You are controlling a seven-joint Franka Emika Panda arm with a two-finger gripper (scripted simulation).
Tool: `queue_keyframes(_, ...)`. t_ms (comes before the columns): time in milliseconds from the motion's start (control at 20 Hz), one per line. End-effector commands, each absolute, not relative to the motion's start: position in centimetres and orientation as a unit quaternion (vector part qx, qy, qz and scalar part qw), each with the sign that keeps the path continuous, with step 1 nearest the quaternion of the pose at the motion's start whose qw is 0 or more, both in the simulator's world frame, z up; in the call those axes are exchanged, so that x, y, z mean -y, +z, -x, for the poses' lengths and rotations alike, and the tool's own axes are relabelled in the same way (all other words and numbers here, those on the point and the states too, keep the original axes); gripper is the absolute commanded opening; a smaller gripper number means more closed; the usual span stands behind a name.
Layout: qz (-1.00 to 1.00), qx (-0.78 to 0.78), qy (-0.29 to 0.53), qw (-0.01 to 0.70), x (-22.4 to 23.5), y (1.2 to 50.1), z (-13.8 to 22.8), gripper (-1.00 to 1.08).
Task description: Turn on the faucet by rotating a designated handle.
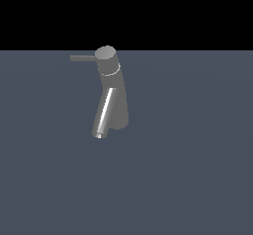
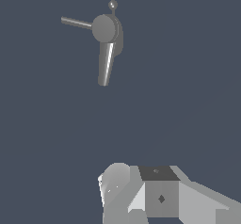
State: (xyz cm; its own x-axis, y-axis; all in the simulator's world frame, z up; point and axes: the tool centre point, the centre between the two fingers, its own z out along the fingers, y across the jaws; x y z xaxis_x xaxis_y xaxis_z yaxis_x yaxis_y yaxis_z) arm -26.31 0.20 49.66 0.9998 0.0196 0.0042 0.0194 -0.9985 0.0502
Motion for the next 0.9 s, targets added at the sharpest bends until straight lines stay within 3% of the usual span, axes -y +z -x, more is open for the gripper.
queue_keyframes(0,-1.000,-0.010,0.002,0.025,-0.2,49.7,26.3,-1.00)
queue_keyframes(850,-0.999,-0.006,0.005,0.034,-2.1,50.1,25.9,-1.00)
